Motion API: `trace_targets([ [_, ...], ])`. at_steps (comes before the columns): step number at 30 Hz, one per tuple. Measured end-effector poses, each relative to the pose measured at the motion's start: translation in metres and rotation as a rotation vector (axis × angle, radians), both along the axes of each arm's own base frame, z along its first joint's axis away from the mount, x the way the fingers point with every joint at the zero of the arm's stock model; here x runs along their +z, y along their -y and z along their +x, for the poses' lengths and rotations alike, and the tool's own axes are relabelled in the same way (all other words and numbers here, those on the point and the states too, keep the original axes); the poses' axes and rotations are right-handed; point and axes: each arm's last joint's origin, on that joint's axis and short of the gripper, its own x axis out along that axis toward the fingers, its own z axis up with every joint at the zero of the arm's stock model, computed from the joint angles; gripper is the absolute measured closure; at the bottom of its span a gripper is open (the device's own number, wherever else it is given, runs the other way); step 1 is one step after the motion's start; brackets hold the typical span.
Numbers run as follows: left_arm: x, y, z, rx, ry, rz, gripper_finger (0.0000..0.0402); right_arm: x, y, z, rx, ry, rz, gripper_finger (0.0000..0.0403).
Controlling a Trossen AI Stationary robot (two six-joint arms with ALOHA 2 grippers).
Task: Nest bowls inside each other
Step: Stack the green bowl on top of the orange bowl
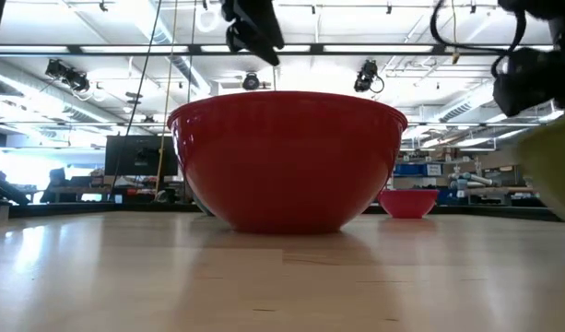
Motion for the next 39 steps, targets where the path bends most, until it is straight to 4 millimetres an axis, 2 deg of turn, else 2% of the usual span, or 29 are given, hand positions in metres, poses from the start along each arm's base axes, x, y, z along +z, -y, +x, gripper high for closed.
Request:
trace_targets([
  [5,0.003,0.000,-0.004,0.026,0.001,0.003,0.0180,0.002,-0.001,0.005,-0.033,0.045,0.002,0.0378],
  [8,0.006,0.000,-0.006,0.033,0.008,-0.001,0.0180,0.014,0.002,0.010,-0.086,0.088,-0.027,0.0382],
  [15,0.007,-0.002,-0.013,0.111,-0.017,0.006,0.0180,0.070,0.015,0.020,-0.170,0.143,-0.119,0.0382],
  [19,0.009,-0.003,-0.007,0.147,0.045,-0.023,0.0180,0.103,0.025,0.022,-0.203,0.181,-0.210,0.0382],
  [23,0.014,-0.003,-0.001,0.194,0.134,-0.068,0.0180,0.126,0.038,0.028,-0.286,0.265,-0.353,0.0382],
  [26,0.019,-0.005,0.003,0.188,0.202,-0.099,0.0180,0.130,0.052,0.035,-0.380,0.307,-0.465,0.0382],
  [30,0.022,-0.008,0.006,0.218,0.249,-0.074,0.0180,0.127,0.068,0.057,-0.483,0.380,-0.507,0.0382],
  [39,0.020,-0.021,0.002,0.317,0.223,-0.032,0.0180,0.117,0.080,0.109,-0.470,0.570,-0.570,0.0382],
])
